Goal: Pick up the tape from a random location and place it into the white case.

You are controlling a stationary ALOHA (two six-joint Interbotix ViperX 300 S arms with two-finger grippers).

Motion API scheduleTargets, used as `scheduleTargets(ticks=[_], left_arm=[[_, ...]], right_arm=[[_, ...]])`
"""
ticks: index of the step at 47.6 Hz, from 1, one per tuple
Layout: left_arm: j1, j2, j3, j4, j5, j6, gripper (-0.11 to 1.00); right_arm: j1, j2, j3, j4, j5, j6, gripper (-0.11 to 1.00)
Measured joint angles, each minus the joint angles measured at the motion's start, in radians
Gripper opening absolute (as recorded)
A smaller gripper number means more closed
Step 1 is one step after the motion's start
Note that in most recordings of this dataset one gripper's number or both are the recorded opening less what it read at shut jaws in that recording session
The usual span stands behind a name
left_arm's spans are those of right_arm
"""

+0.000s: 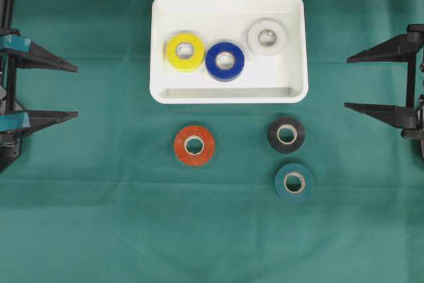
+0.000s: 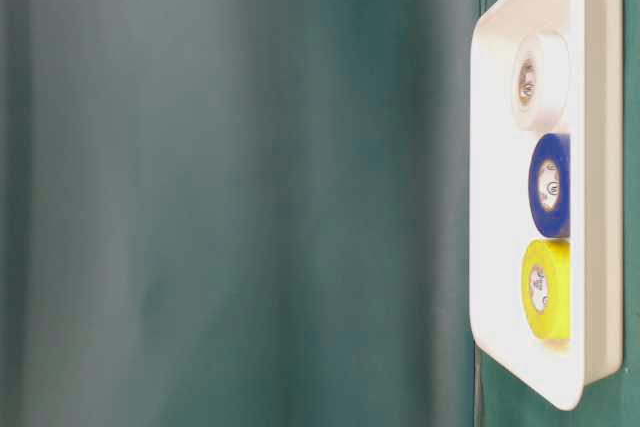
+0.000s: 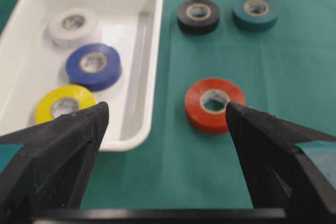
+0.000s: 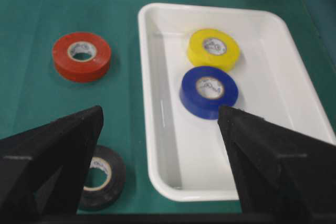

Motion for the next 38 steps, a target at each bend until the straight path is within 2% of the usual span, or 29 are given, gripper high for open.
scheduleTargets(ticks=[16, 38], left_arm=[[0.0, -0.002, 0.075, 0.0, -0.086, 0.002, 0.97], [0.0, -0.002, 0.078, 0.0, -0.101, 0.002, 0.97]], right_arm=[[0.0, 0.014, 0.043, 0.0, -0.077, 0.0, 0.85], [0.0, 0.018, 0.044, 0.0, -0.086, 0.0, 0.85]])
